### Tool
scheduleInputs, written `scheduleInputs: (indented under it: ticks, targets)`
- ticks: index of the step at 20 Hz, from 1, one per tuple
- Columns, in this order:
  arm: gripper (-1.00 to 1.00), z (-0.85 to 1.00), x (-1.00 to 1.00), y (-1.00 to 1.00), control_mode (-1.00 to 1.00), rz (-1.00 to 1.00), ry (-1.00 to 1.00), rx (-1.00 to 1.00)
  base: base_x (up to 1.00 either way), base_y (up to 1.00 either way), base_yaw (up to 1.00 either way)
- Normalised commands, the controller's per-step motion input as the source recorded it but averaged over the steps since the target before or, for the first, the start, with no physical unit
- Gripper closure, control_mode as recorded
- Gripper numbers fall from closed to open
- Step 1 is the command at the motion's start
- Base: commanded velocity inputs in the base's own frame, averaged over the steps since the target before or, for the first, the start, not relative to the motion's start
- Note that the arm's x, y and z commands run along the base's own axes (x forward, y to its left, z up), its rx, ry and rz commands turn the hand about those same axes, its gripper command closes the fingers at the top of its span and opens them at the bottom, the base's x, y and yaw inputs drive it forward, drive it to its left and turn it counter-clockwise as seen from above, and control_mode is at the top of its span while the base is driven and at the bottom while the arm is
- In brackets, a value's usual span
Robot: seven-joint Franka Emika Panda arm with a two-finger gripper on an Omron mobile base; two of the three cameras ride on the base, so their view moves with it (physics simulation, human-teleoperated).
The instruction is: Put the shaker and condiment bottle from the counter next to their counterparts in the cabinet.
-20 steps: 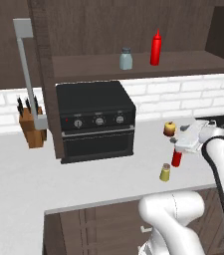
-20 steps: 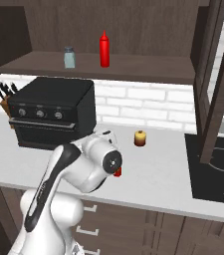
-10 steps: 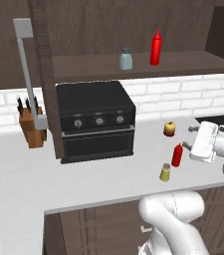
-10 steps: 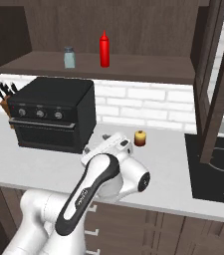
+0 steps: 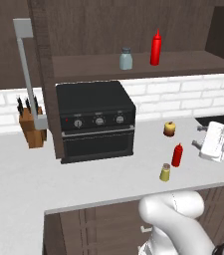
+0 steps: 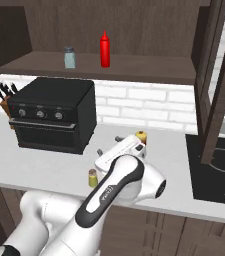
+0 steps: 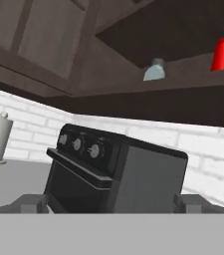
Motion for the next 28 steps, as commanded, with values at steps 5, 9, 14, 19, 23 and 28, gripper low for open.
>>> scheduleInputs:
  ticks: [5,9,14,19,23,28]
  targets:
    - [-1.00,-0.15,0.00,-0.27,-1.00,0.00,0.05,0.03,0.00,0.00,0.00]
    - [-1.00,-0.31,0.00,-0.21,-1.00,0.00,0.09,0.00,0.00,0.00,0.00]
    - [-1.00,-0.26,0.00,-0.01,-1.00,0.00,0.05,0.00,0.00,0.00,0.00]
    - [-1.00,-0.09,0.00,0.17,-1.00,0.08,0.00,0.00,0.00,0.00,0.00]
    - [-1.00,-0.25,-0.01,0.33,-1.00,0.13,0.00,-0.01,0.00,0.00,0.00]
    - [-1.00,-0.42,-0.01,0.26,-1.00,0.11,0.07,0.00,0.00,0.00,0.00]
